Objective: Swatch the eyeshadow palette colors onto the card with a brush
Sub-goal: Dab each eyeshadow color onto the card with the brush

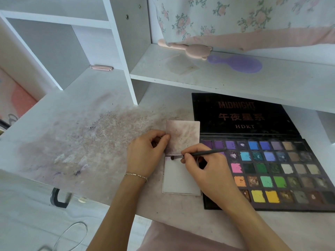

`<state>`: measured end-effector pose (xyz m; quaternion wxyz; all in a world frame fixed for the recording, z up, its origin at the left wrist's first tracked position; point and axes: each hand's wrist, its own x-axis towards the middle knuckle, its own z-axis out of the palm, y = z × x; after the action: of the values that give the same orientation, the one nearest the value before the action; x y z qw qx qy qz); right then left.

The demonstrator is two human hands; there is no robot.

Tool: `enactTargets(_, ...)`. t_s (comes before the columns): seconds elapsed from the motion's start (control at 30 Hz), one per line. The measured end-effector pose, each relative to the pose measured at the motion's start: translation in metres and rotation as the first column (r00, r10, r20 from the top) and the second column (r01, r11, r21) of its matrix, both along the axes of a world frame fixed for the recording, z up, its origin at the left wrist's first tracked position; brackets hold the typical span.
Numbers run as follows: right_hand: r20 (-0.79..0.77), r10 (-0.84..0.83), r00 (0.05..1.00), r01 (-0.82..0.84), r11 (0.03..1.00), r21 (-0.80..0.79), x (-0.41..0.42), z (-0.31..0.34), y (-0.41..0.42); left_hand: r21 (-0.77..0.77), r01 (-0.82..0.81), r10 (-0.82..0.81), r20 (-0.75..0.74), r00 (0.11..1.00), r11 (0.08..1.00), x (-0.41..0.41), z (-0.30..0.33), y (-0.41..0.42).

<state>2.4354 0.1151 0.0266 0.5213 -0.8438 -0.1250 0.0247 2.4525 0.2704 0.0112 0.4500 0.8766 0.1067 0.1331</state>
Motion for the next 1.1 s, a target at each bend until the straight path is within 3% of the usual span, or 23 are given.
enactTargets(1.1,0.035,0.010,0.999,-0.010,1.000,-0.015,0.0007,-0.0013,-0.0001,0.007,-0.003,0.003,0.010,1.000,1.000,0.0006,-0.0013,0.0002)
